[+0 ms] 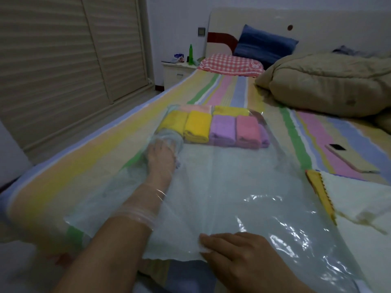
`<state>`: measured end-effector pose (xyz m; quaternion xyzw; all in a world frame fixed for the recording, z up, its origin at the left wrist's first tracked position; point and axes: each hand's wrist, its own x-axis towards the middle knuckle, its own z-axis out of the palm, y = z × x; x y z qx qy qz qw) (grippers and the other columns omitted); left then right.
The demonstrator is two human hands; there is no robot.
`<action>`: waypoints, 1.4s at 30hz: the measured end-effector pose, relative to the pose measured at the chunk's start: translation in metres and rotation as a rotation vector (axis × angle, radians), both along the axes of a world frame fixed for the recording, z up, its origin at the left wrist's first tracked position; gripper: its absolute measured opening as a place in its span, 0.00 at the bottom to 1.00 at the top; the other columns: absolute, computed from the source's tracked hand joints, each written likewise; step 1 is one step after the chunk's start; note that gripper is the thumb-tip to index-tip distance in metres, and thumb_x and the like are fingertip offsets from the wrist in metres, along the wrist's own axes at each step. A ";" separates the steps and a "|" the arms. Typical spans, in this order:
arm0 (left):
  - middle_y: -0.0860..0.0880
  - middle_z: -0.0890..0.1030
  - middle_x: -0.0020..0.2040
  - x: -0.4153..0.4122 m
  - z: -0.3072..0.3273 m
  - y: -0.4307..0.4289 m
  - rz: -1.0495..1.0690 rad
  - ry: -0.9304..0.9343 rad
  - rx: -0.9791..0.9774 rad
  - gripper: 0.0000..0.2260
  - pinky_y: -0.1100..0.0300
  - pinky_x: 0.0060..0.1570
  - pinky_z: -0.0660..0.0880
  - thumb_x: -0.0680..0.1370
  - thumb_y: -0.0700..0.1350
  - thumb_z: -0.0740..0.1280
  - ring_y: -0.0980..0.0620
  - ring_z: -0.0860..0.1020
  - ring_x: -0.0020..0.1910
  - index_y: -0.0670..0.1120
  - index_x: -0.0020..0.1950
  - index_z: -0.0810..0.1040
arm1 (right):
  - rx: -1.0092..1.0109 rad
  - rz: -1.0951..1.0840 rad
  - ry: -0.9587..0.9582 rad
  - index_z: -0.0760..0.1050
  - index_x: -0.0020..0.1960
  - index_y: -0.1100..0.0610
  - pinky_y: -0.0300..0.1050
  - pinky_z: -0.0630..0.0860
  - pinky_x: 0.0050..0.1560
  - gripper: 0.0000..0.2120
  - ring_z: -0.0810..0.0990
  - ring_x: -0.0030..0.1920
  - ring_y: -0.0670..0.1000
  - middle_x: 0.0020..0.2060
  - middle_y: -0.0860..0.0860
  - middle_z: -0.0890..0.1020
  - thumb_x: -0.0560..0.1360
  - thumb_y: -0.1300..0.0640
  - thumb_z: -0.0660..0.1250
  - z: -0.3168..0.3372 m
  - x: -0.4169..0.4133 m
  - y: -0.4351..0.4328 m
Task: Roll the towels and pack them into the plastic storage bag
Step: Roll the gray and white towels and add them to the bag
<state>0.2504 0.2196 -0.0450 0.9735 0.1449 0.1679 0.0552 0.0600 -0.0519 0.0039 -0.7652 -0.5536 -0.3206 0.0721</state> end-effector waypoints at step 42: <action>0.34 0.46 0.77 -0.083 0.046 -0.481 -0.412 0.186 0.117 0.29 0.42 0.73 0.51 0.78 0.44 0.57 0.34 0.47 0.76 0.42 0.78 0.52 | 0.284 -1.696 0.627 0.71 0.67 0.51 0.58 0.58 0.72 0.21 0.65 0.70 0.61 0.70 0.55 0.69 0.78 0.44 0.54 0.006 -0.086 -0.554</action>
